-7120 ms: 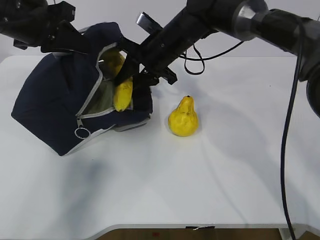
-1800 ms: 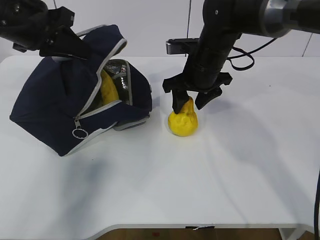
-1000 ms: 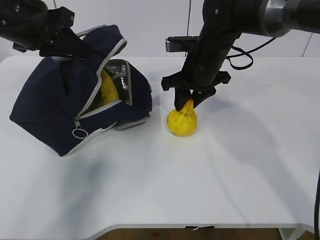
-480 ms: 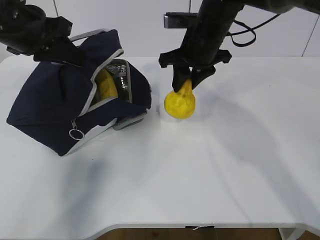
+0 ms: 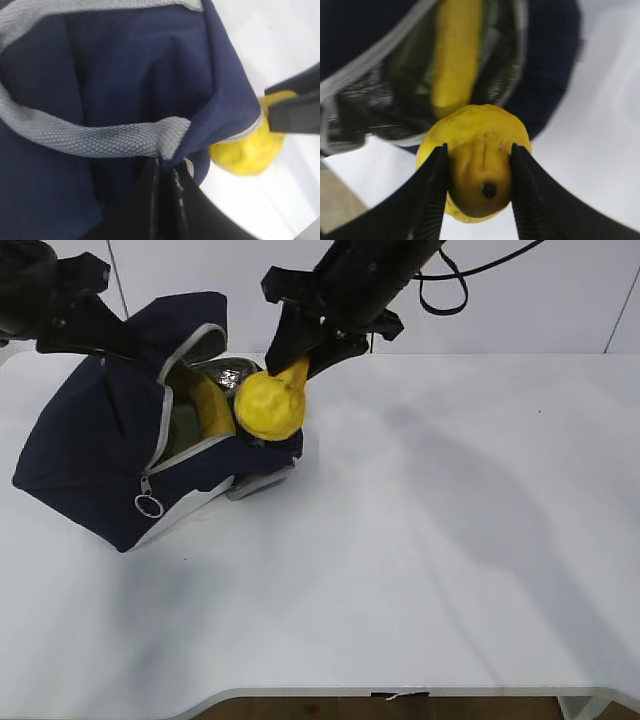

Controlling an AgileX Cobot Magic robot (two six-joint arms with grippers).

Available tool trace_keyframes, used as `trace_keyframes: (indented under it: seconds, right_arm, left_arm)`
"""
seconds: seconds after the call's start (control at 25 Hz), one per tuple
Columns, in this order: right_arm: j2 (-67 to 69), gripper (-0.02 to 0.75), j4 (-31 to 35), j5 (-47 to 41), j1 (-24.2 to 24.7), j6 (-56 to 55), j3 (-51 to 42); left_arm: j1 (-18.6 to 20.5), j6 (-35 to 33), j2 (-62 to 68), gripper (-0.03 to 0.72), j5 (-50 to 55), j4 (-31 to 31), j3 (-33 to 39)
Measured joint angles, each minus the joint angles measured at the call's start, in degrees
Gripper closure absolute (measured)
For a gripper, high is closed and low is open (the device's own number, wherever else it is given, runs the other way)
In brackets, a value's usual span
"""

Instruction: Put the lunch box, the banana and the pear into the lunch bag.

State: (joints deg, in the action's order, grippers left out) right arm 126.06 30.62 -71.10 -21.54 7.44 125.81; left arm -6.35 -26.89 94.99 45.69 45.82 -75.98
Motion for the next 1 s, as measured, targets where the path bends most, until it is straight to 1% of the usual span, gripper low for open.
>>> trace_keyframes:
  seconds: [0.2,0.4,0.44,0.64,0.76,0.84,1.0]
  right_arm:
    - [1.6,0.437,8.0,3.3,0.0,3.5,0.0]
    - [4.9,0.437,19.3,7.5,0.0,9.1,0.0]
    - [5.2,0.437,20.7,8.7,-0.1,9.9,0.0]
    - [6.6,0.435,21.8,15.7,-1.3,12.0,0.0]
    - [7.2,0.418,21.9,17.5,-2.3,12.2,0.0]
    - [7.8,0.374,22.1,17.7,-2.8,12.2,0.0]
    - [8.0,0.195,22.5,17.8,-2.9,12.3,0.0]
  left_arm:
    - [2.0,0.0,-1.7,0.693,0.1,0.7,0.0]
    - [2.1,0.1,-1.9,0.693,0.2,0.9,0.0]
    - [2.1,0.1,-1.9,0.693,0.3,1.0,0.0]
    - [2.1,0.1,-1.9,0.693,0.5,1.1,0.0]
    - [2.1,0.1,-1.9,0.693,0.5,1.2,0.0]
    - [2.1,0.1,-1.9,0.693,0.5,1.3,0.0]
    - [2.2,0.1,-1.9,0.693,0.6,1.3,0.0]
